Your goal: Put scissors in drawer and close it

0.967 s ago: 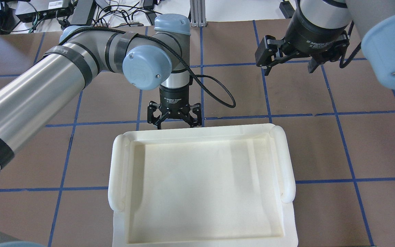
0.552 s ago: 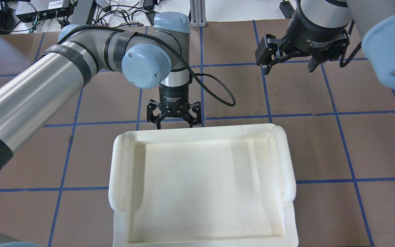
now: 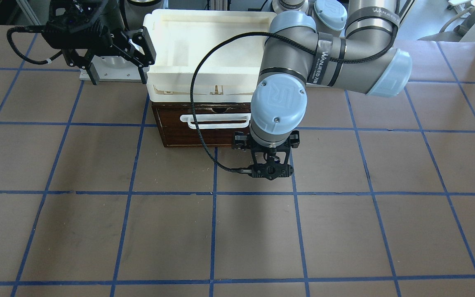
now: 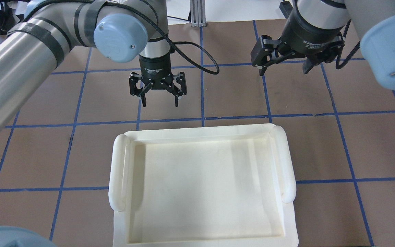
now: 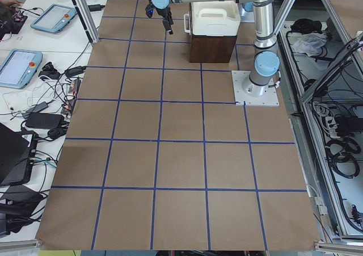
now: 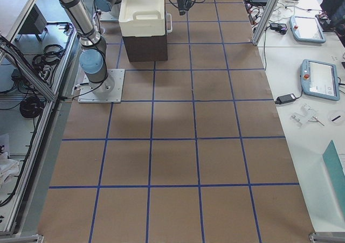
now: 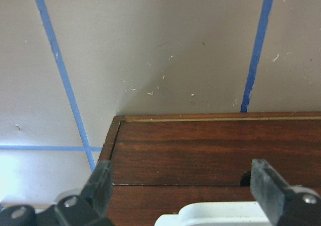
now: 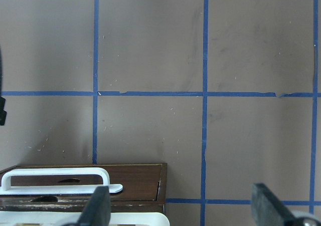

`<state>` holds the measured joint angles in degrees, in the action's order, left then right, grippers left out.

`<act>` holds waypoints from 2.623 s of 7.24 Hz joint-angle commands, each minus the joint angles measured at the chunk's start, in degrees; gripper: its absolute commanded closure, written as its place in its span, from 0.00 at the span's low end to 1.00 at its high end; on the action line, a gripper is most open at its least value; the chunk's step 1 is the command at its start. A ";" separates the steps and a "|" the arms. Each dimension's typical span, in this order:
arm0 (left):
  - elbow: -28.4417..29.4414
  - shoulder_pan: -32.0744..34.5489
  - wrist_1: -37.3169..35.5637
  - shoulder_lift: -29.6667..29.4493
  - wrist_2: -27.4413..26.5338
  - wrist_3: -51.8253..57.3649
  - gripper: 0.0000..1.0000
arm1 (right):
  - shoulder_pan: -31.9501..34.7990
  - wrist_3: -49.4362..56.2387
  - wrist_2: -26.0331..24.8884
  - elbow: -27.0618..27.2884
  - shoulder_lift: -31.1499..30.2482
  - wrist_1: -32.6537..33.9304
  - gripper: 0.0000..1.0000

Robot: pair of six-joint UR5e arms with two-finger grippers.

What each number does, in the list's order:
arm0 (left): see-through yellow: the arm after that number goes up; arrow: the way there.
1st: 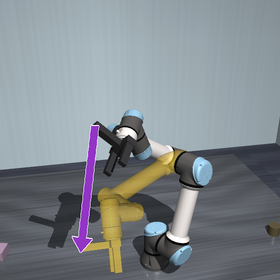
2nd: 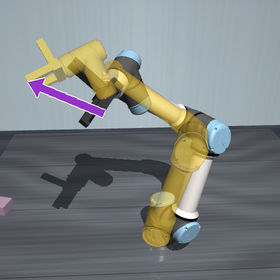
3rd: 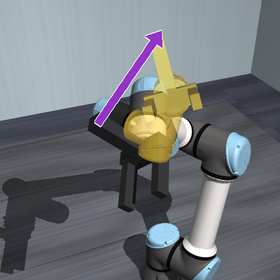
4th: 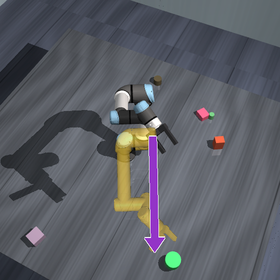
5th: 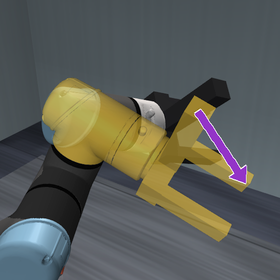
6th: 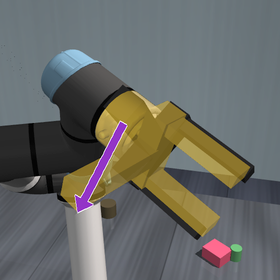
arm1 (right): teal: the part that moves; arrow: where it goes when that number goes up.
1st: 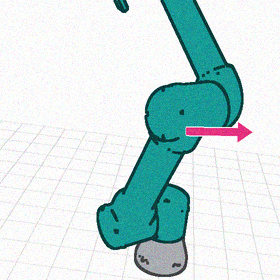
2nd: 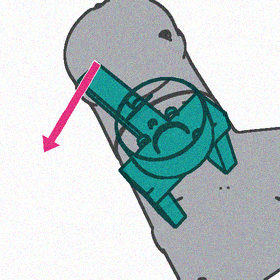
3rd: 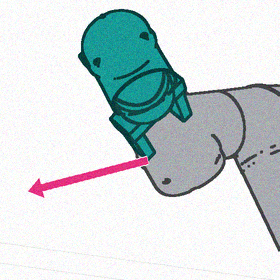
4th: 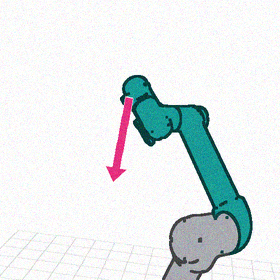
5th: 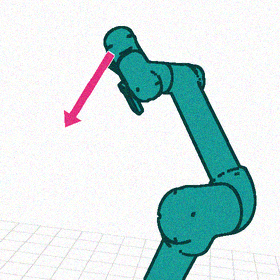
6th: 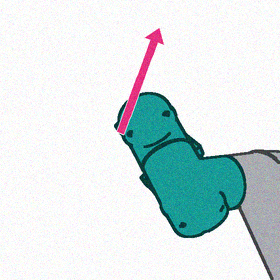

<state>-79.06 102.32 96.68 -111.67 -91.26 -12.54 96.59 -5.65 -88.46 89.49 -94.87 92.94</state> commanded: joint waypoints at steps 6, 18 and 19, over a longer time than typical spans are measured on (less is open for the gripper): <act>-0.74 -12.76 -4.56 17.86 -4.45 13.17 0.00 | 0.00 -0.15 -0.04 0.07 0.12 -0.04 0.00; -5.23 -12.85 -9.85 21.84 1.35 8.41 0.00 | 0.00 -0.07 -0.13 0.07 0.03 -0.04 0.00; -5.49 -12.85 -8.80 21.67 1.35 8.50 0.00 | 0.00 -0.07 -0.13 0.07 0.12 -0.04 0.00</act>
<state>-84.39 89.48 87.04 -89.78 -89.86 -3.84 96.58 -5.71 -88.59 89.56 -94.79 92.90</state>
